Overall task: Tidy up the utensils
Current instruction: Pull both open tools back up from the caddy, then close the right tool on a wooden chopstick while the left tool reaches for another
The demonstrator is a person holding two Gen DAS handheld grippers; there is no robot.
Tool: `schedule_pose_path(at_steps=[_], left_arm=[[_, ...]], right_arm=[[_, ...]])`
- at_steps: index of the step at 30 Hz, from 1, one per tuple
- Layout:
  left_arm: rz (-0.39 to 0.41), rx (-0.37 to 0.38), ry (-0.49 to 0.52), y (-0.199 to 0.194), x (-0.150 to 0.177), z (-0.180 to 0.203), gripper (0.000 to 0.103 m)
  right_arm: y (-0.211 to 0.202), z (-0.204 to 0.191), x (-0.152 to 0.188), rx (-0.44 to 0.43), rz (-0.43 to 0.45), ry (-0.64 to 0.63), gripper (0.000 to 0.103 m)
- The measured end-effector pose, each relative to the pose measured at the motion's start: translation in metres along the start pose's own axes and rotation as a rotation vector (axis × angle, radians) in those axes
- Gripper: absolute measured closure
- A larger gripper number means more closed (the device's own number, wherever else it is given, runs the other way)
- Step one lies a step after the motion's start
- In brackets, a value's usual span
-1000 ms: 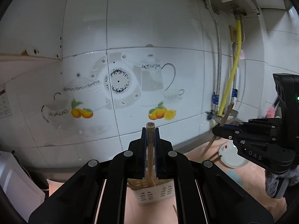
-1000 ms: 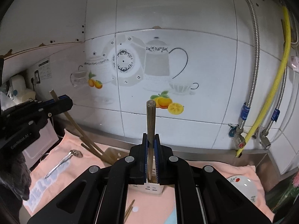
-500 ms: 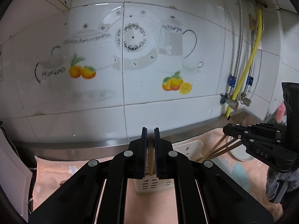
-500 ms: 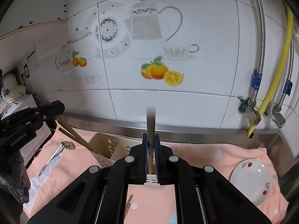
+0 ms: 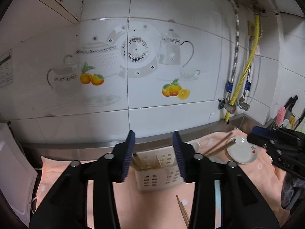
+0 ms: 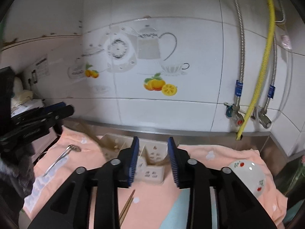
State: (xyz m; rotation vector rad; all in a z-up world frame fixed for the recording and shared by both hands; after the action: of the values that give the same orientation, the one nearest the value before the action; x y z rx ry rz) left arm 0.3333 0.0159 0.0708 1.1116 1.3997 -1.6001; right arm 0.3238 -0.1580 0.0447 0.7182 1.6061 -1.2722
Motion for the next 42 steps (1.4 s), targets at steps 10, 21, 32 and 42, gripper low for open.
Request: schedule_pose_path(at_steps=[10, 21, 32, 42], left_arm=[[-0.044, -0.008, -0.052, -0.049, 0.061, -0.008, 0.035], [-0.097, -0.082, -0.088, -0.071, 0.124, -0.029, 0.026], [-0.155, -0.114, -0.154, -0.077, 0.172, -0.054, 0.025], [-0.184, -0.126, -0.204, -0.077, 0.192, -0.072, 0.024]], right_arm=[[-0.035, -0.042, 0.121, -0.023, -0.122, -0.014, 0.059], [-0.028, -0.081, 0.232, -0.017, -0.28, 0.035, 0.062], [0.001, -0.102, 0.267, -0.02, -0.377, 0.083, 0.082], [0.016, -0.102, 0.272, 0.002, -0.415, 0.087, 0.087]])
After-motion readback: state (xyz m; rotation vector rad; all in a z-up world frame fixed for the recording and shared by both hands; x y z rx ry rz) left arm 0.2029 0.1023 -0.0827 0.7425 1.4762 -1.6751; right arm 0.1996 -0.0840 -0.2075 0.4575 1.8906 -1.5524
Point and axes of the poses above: each gripper's, at about its wrist camera, not at the fingertips, and y roughly the way its jaws point, z to its right, x to its underside, the point moved 7 cm from there along y, roughly the way its jaws point, and after that the axes turned 2 degrees about z, right-handed, at the moved point
